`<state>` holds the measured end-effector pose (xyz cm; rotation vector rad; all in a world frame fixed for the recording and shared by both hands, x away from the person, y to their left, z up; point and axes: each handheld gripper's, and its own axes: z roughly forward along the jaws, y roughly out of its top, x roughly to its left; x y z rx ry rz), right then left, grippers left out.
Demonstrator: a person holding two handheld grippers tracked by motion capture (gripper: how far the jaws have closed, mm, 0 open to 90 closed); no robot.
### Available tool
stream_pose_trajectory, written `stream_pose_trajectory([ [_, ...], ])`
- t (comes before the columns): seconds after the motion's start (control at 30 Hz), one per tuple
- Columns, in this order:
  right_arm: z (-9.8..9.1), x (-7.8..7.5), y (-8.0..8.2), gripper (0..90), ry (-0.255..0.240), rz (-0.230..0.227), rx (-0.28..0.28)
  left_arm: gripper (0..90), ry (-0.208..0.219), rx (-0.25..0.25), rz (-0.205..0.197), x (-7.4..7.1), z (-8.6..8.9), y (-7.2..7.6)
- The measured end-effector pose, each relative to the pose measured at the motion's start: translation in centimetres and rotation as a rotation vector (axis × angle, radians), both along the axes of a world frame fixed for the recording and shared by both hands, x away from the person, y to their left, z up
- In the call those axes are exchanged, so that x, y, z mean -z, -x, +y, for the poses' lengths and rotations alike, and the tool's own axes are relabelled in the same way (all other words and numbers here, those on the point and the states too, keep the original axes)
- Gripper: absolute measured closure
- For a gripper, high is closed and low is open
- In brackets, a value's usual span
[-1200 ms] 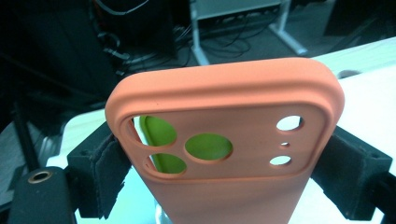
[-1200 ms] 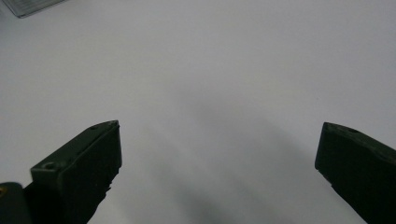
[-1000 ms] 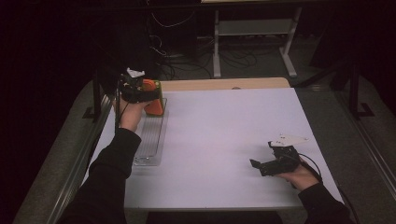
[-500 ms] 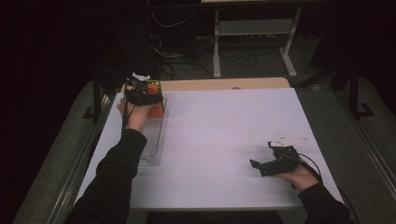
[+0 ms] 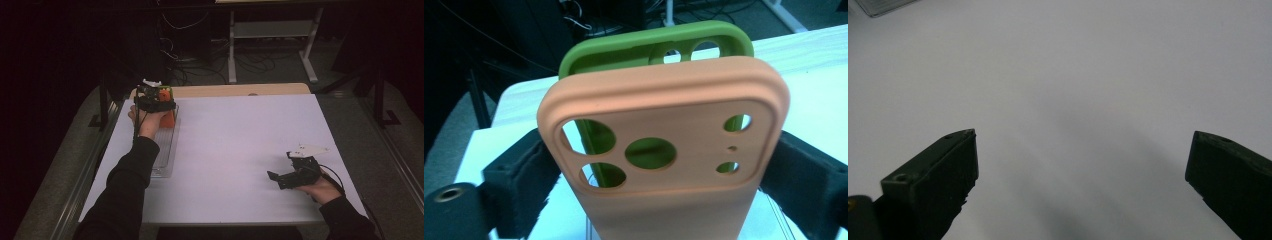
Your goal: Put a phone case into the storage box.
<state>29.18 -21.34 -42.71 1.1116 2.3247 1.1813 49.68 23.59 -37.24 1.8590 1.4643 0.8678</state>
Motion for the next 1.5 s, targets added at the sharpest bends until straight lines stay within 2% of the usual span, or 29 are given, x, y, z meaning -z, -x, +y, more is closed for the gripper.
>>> stream_pose_trajectory([
  [0.13, 0.0, 0.0, 0.0, 0.0, -0.001, 0.001, -0.001, 2.7, 0.021, 0.005, -0.001, 0.1, 0.2, -0.1],
  [0.43, -0.1, 0.0, 0.0, 0.0, 0.0, -0.001, -0.002, 0.0, 0.066, 0.051, -0.052, -0.4, 0.4, 0.0],
  [0.53, -0.1, 0.0, 0.0, 0.0, -0.002, -0.001, 0.0, 0.0, 0.068, 0.088, -0.058, -0.7, 0.6, 0.2],
  [0.7, -0.1, 0.0, 0.0, 0.0, -0.002, 0.0, -0.003, 0.0, 0.103, 0.144, -0.052, -1.2, 1.0, 0.8],
  [0.83, -0.1, 0.0, 0.0, 0.0, -0.003, -0.001, -0.002, 0.0, 0.089, 0.189, -0.047, -1.9, 1.3, 1.6],
  [0.93, -0.1, -0.1, 0.0, 0.0, -0.009, 0.002, 0.001, 0.0, 0.096, 0.22, -0.047, -2.5, 1.4, 2.5],
  [0.97, -0.2, -0.1, 0.0, 0.0, -0.009, -0.001, 0.0, 0.0, 0.113, 0.24, -0.052, -2.7, 1.4, 3.0],
  [1.13, -0.2, -0.2, 0.2, 0.0, -0.011, -0.002, -0.003, 0.0, 0.135, 0.359, -0.027, -3.1, 1.2, 5.5],
  [1.3, -0.2, -0.4, 0.2, 0.0, -0.014, -0.011, -0.009, 0.0, 0.18, 0.455, -0.045, -3.6, 0.9, 8.2],
  [1.33, -0.2, -0.4, 0.3, 0.0, -0.016, -0.01, -0.009, 0.0, 0.202, 0.477, -0.052, -3.6, 0.7, 8.9],
  [1.43, -0.1, -0.5, 0.3, 0.0, -0.023, -0.013, -0.019, 0.0, 0.206, 0.525, -0.05, -3.7, 0.4, 10.4],
  [1.47, -0.1, -0.5, 0.3, 0.0, -0.023, -0.015, -0.021, 0.0, 0.193, 0.549, -0.047, -3.7, 0.4, 10.9],
  [1.5, -0.1, -0.6, 0.4, 0.0, -0.025, -0.015, -0.021, 0.0, 0.202, 0.562, -0.05, -3.6, 0.3, 11.4],
])
